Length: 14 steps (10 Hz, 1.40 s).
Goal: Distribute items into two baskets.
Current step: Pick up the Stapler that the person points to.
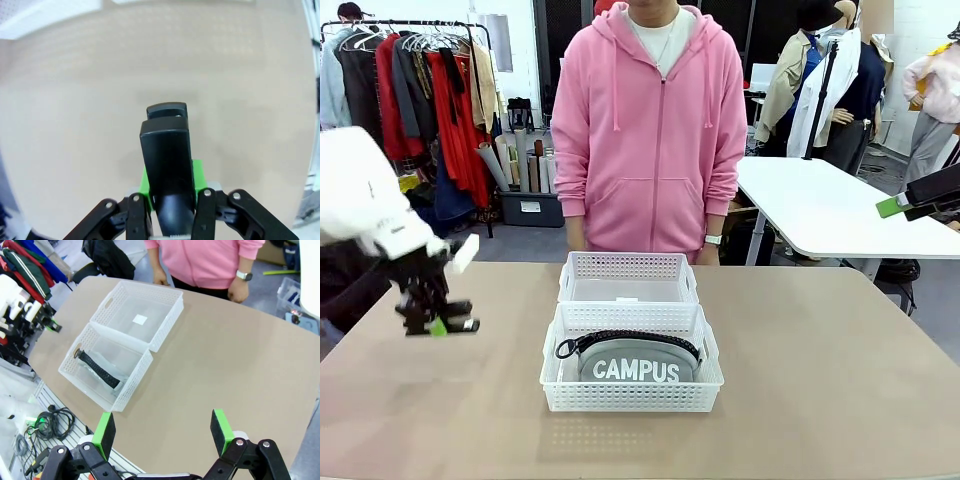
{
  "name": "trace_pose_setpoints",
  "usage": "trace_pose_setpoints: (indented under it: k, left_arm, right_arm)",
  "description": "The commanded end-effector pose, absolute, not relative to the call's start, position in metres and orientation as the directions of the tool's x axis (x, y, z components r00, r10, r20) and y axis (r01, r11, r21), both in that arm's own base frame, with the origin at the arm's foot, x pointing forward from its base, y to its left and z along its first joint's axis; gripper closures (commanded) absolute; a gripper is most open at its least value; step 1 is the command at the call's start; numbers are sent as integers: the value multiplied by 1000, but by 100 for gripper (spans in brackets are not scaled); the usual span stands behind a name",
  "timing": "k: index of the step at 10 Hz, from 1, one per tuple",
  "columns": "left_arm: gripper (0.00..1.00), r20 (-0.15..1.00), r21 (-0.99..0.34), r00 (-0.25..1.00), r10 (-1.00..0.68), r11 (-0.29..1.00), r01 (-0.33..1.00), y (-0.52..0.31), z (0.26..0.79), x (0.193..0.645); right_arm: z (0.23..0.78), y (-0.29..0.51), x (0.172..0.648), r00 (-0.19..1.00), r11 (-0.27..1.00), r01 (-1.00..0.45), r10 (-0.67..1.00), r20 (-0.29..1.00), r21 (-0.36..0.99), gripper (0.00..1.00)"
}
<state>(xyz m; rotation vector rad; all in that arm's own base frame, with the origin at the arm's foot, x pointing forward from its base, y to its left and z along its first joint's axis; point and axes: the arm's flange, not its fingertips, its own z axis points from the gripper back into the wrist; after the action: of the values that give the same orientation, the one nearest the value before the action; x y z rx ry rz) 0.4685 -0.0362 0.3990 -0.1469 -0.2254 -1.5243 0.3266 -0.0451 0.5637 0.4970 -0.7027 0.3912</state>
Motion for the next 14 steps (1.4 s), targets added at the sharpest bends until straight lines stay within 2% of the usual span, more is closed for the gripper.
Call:
trace_pose_setpoints:
  k: [1,4,7,10,14]
  left_arm:
    - [100,179,54,43,-983,54,997,-41,437,477]
    - [100,138,94,71,-988,84,992,-45,499,500]
    - [100,133,110,56,-990,71,991,-40,526,516]
    - [100,141,65,71,-987,81,995,-39,533,513]
    - [100,148,101,46,-988,61,993,-41,528,515]
  right_arm:
    - [564,-46,326,702,820,-490,169,692,296,0]
    - [564,-46,326,702,820,-490,169,692,296,0]
    - [564,-46,326,702,820,-490,169,692,296,0]
    - [564,-46,326,702,820,-490,169,692,296,0]
    - [564,-46,326,702,820,-490,169,692,296,0]
